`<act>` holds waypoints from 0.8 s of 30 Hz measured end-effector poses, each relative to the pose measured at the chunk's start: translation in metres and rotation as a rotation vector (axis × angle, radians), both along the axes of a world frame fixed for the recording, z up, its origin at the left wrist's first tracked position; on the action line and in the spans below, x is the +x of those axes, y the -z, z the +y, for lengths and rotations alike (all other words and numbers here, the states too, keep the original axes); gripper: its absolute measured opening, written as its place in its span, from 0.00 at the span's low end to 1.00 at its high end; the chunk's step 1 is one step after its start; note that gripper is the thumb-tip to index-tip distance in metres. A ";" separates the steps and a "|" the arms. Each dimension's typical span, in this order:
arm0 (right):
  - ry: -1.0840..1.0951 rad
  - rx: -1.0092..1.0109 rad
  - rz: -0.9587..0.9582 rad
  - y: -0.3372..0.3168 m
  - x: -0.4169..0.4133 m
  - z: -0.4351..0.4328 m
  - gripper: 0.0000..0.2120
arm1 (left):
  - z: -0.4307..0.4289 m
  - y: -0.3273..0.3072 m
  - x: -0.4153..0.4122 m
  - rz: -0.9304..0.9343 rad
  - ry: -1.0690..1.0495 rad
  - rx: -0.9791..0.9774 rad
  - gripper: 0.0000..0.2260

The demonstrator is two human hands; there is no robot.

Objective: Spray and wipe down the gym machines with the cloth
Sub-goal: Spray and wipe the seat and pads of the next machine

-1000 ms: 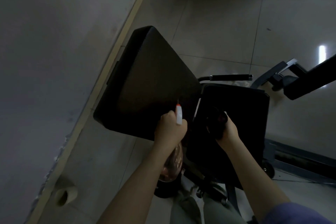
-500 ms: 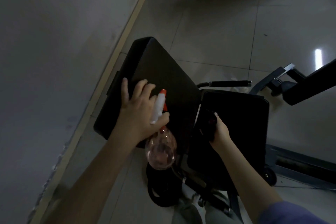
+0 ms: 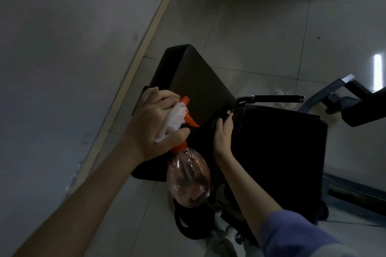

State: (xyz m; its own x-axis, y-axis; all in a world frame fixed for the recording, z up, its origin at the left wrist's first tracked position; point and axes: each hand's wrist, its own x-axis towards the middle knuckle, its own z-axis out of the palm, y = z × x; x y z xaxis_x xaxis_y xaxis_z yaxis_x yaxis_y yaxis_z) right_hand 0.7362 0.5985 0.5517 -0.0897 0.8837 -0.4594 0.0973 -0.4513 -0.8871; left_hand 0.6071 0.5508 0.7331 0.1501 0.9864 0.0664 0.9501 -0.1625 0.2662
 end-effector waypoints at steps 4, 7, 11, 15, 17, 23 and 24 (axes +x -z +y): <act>0.074 -0.030 -0.081 0.018 -0.001 0.028 0.24 | 0.001 0.002 -0.002 -0.032 0.003 0.007 0.23; 0.071 -0.016 -0.106 0.008 -0.010 0.059 0.24 | 0.002 0.003 -0.004 -0.034 0.007 0.014 0.21; -0.014 0.231 -0.069 -0.006 -0.016 0.047 0.24 | 0.002 0.005 -0.005 -0.049 0.008 0.030 0.19; 0.000 0.242 -0.120 0.016 -0.002 0.050 0.23 | 0.003 0.006 -0.004 -0.048 -0.008 0.010 0.20; 0.058 0.059 -0.168 0.029 0.000 0.076 0.23 | 0.003 0.006 -0.003 -0.044 -0.011 0.010 0.20; 0.047 0.114 -0.142 0.010 -0.015 0.074 0.23 | 0.004 0.004 -0.005 -0.045 -0.009 0.028 0.20; 0.014 0.211 -0.115 0.006 -0.015 0.053 0.24 | 0.004 0.005 -0.005 -0.036 -0.008 0.028 0.20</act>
